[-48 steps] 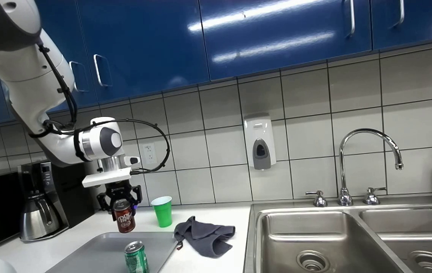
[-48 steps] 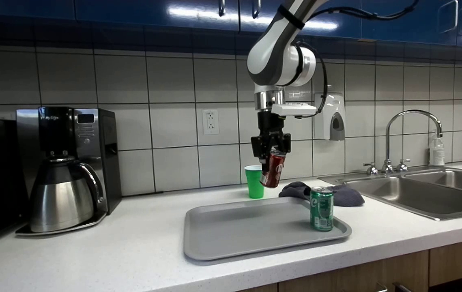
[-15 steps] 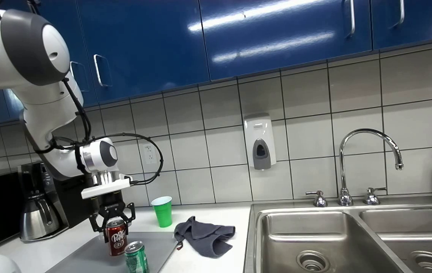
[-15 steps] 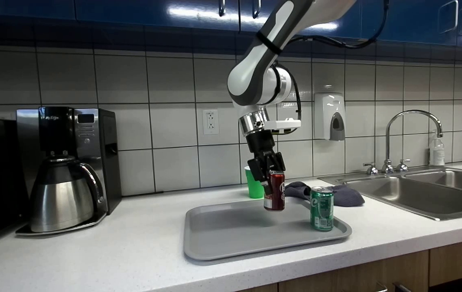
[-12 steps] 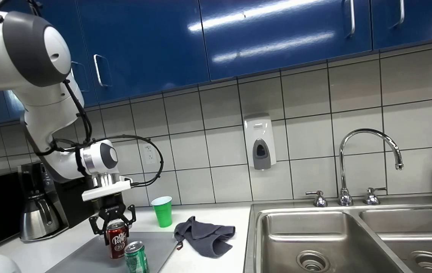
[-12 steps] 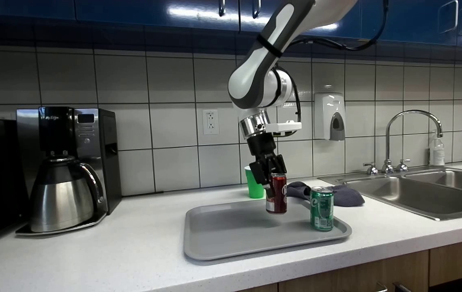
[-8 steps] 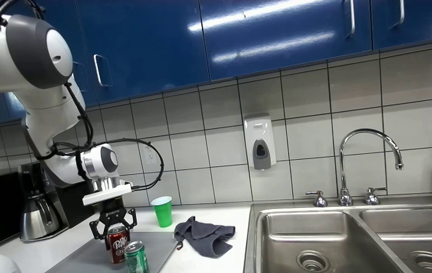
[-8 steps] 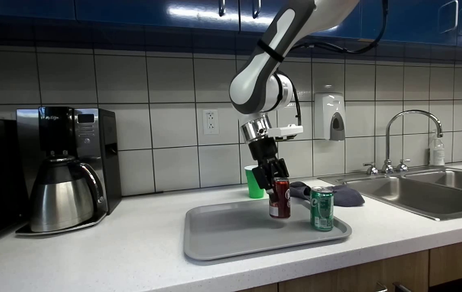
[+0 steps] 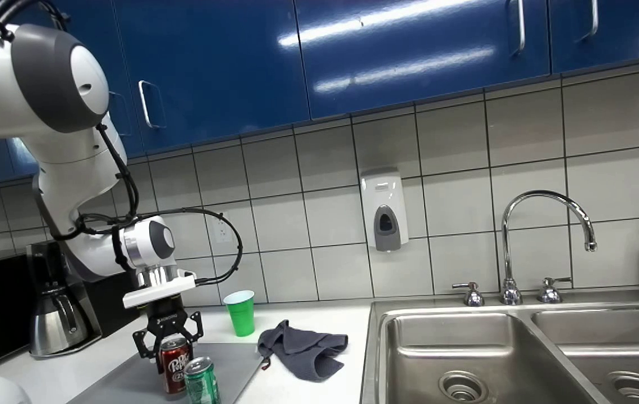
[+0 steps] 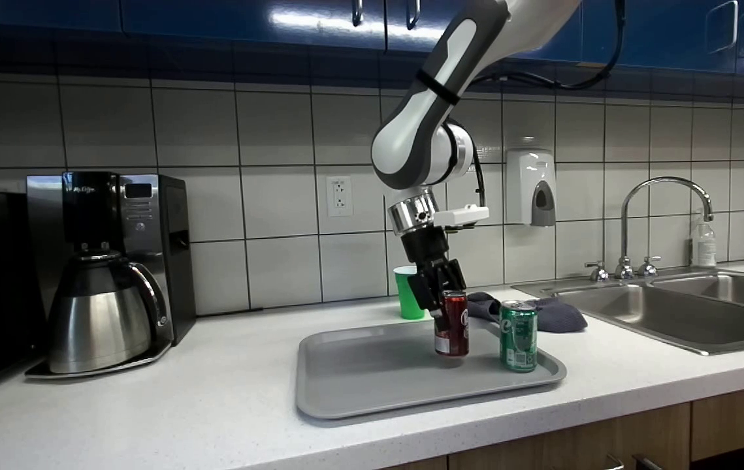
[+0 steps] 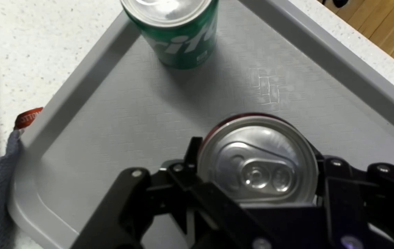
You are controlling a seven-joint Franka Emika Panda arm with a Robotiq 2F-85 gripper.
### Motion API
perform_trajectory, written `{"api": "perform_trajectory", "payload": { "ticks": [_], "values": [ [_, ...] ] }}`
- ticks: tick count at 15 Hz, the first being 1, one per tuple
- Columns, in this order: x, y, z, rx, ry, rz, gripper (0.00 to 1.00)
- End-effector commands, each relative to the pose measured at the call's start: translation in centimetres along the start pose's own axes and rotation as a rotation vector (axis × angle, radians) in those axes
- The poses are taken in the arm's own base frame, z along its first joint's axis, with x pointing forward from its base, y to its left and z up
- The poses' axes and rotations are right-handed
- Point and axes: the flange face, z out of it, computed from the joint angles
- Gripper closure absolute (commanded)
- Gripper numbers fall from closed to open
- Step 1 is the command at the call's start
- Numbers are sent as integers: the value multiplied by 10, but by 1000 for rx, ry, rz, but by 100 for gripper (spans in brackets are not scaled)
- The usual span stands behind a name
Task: Put the metal can onto the tray
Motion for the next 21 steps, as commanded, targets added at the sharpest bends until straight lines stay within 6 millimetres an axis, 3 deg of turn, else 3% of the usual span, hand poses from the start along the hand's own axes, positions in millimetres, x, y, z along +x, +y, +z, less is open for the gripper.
{"api": "perform_trajectory", "payload": {
  "ticks": [1,6,7,8,9,21],
  "values": [
    [-2,1,-5,-30,12,-30,60],
    [-3,1,-5,-36,8,-34,60],
    [-3,1,-4,-35,7,-32,21],
    [-3,1,-4,-35,6,-32,8],
    [-3,1,-5,-36,7,-31,3],
    [5,2,-9,-46,121,-28,0]
  ]
}}
